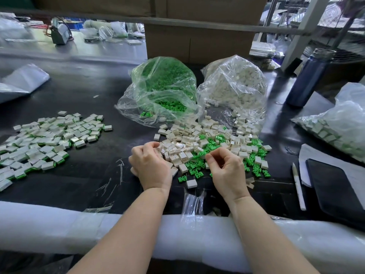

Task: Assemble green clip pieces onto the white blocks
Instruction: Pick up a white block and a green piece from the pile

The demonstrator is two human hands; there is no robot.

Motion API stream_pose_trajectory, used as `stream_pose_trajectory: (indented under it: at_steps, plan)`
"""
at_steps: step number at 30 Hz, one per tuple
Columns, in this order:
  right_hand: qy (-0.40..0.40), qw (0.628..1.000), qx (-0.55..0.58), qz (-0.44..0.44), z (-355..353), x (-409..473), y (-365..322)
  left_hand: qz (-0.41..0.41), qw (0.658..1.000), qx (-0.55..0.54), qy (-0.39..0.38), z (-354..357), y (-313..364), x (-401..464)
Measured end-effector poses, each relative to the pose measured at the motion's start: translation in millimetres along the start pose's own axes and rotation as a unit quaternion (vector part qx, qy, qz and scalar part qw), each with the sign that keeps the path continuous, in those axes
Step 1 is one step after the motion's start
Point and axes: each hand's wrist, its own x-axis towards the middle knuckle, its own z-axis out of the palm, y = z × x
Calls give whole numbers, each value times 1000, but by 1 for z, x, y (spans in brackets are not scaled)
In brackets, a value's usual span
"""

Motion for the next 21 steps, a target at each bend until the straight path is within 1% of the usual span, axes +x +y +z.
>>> stream_pose_trajectory:
  at_steps: [2, 5, 9, 12, 17, 19, 21]
  plan:
    - [-8, 1000, -24, -8, 1, -1, 1, -25, 997, 62, -35, 0, 1, 0]
    - [-8, 999, -40, -16, 0, -2, 2, -31, 986, 136, -88, 1, 2, 1]
    - [-11, 998, -65, -12, 0, -1, 1, -33, 973, 192, -120, 3, 2, 2]
    - [-23, 996, -84, -15, 0, -1, 0, -12, 976, 185, -112, 5, 0, 1]
    - [-61, 988, -137, -31, -1, -3, -1, 50, 991, 87, -92, 1, -3, -2]
    - [-69, 983, -168, -39, -1, -4, -2, 99, 984, 103, -103, 0, -3, -5]
    - [-83, 973, -214, -37, -1, -5, -3, 138, 971, 144, -131, 1, -2, -8]
